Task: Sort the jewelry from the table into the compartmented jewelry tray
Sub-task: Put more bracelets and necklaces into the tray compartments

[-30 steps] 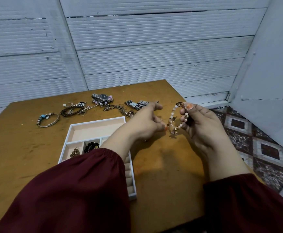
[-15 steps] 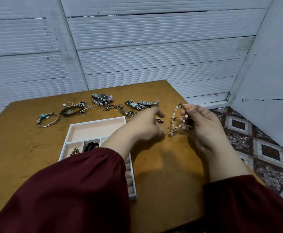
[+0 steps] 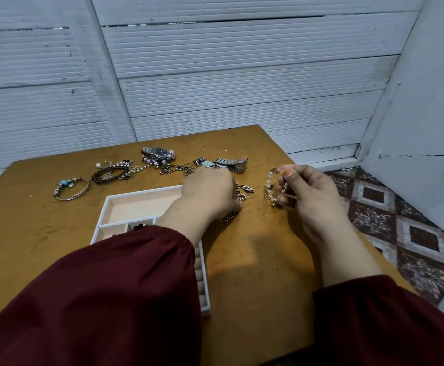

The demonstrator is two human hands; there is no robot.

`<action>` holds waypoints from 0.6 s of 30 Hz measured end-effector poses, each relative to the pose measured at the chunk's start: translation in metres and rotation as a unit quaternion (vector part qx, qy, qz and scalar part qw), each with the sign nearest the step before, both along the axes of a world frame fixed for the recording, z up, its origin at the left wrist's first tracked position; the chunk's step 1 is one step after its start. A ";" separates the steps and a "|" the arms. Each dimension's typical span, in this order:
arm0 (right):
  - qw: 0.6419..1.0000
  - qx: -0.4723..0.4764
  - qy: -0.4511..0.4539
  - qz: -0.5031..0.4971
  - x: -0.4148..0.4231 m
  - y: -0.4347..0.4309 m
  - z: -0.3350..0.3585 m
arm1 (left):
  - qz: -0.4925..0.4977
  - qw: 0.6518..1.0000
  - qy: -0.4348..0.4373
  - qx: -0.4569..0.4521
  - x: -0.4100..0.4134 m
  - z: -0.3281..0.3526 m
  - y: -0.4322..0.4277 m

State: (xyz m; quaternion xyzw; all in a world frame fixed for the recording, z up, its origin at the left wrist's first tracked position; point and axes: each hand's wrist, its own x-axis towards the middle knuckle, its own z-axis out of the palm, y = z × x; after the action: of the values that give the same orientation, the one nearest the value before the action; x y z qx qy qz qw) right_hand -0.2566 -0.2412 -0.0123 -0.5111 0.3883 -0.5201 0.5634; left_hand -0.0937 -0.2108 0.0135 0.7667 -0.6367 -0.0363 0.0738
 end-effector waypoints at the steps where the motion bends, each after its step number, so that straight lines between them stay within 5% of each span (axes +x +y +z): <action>1: 1.000 -0.001 -0.002 0.000 0.000 -0.001 -0.001 | -0.005 1.000 -0.015 -0.001 -0.002 0.000 0.000; 11: 1.000 0.000 -0.022 0.011 0.001 0.001 0.000 | -0.089 0.980 0.150 0.098 -0.005 0.006 0.004; 15: 1.000 -0.002 -0.009 0.018 0.000 0.003 0.000 | -0.041 0.993 0.108 -0.026 0.007 0.004 -0.006; 18: 1.000 -0.002 -0.009 0.023 0.001 0.004 0.002 | -0.028 0.999 0.029 -0.033 0.010 0.001 -0.014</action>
State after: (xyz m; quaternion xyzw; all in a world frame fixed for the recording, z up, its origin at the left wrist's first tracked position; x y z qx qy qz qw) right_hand -0.2559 -0.2371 -0.0108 -0.5167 0.3705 -0.5125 0.5772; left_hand -0.0840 -0.2247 0.0147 0.7440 -0.6567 -0.0398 0.1168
